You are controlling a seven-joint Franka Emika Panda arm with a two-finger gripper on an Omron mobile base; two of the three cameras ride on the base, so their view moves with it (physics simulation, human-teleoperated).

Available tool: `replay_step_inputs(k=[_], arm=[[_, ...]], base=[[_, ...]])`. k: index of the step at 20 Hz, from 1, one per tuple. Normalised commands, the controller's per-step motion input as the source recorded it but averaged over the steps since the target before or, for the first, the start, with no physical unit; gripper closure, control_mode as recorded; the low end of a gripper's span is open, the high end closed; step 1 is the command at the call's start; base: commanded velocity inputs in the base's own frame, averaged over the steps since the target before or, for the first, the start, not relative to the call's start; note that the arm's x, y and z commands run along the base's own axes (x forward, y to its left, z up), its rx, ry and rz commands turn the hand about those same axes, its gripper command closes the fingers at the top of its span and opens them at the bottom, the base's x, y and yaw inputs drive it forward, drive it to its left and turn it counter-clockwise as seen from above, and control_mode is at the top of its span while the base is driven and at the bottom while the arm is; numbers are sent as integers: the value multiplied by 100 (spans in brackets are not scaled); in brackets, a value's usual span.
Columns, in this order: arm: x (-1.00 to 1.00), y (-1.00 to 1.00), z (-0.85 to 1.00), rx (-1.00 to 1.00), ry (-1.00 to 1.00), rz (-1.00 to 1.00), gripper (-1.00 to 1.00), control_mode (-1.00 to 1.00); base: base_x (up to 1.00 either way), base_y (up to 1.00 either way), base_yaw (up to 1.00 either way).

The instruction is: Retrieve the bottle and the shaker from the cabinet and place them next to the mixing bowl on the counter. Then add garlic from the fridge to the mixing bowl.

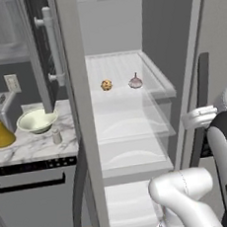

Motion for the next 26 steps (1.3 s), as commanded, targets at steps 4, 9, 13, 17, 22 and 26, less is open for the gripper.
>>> replay_step_inputs(k=[4,9,13,17,22,26], arm=[[0,0,0,0,0,0,-100,100],[0,0,0,0,0,0,-100,100],[1,6,0,0,-2,0,-100,-100],[1,28,9,0,-11,0,-100,-100],[11,34,20,0,-15,1,-100,-100],[54,28,22,0,-12,3,-100,-100]], base=[[28,0,0],[0,0,0],[0,0,0],[0,0,0],[0,0,0],[0,0,0]])
